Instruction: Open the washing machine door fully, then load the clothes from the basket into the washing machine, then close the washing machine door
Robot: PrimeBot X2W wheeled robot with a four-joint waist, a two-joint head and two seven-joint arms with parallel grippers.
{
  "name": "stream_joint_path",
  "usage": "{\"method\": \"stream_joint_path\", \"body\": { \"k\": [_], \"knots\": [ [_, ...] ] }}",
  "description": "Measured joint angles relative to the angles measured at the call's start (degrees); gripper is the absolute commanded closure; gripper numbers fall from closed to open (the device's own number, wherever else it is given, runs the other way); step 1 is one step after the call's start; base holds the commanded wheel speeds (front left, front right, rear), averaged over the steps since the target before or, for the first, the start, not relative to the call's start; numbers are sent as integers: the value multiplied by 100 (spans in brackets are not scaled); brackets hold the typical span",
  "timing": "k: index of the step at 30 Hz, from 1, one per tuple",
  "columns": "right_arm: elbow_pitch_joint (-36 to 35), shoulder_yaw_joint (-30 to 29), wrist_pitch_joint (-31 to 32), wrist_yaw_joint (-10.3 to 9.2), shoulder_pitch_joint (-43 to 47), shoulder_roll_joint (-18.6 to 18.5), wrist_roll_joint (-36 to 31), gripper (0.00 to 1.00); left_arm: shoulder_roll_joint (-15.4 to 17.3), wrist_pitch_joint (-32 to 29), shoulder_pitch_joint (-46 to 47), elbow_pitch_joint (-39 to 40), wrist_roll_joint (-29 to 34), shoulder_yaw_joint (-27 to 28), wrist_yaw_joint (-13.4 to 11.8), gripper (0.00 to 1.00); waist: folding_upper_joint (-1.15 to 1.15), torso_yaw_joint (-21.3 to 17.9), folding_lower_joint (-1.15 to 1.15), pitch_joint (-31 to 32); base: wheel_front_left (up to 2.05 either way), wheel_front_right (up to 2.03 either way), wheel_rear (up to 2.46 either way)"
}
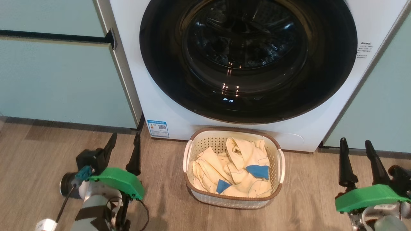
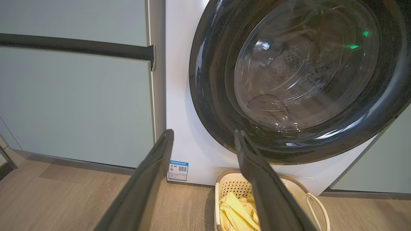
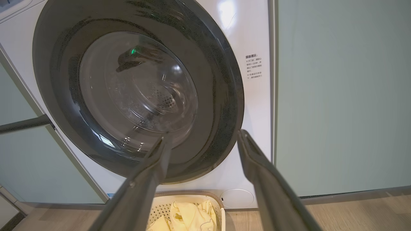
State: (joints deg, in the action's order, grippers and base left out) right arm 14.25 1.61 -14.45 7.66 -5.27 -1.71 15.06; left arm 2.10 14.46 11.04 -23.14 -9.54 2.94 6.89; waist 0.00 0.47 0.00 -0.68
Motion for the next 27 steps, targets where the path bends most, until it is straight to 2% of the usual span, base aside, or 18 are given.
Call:
{"method": "stream_joint_path", "body": {
  "k": [18, 27],
  "knots": [
    [67, 0, 0, 0, -1, 0, -103, 0, 0, 0, 0, -109, -14, -94, -51, 0, 0, -4, 0, -1, 0, 1, -1],
    [68, 12, 0, 0, -2, 0, -103, 0, 5, 0, 4, -119, -21, -114, -52, 0, 0, -6, 0, -2, 8, 86, -94]
  ]
}}
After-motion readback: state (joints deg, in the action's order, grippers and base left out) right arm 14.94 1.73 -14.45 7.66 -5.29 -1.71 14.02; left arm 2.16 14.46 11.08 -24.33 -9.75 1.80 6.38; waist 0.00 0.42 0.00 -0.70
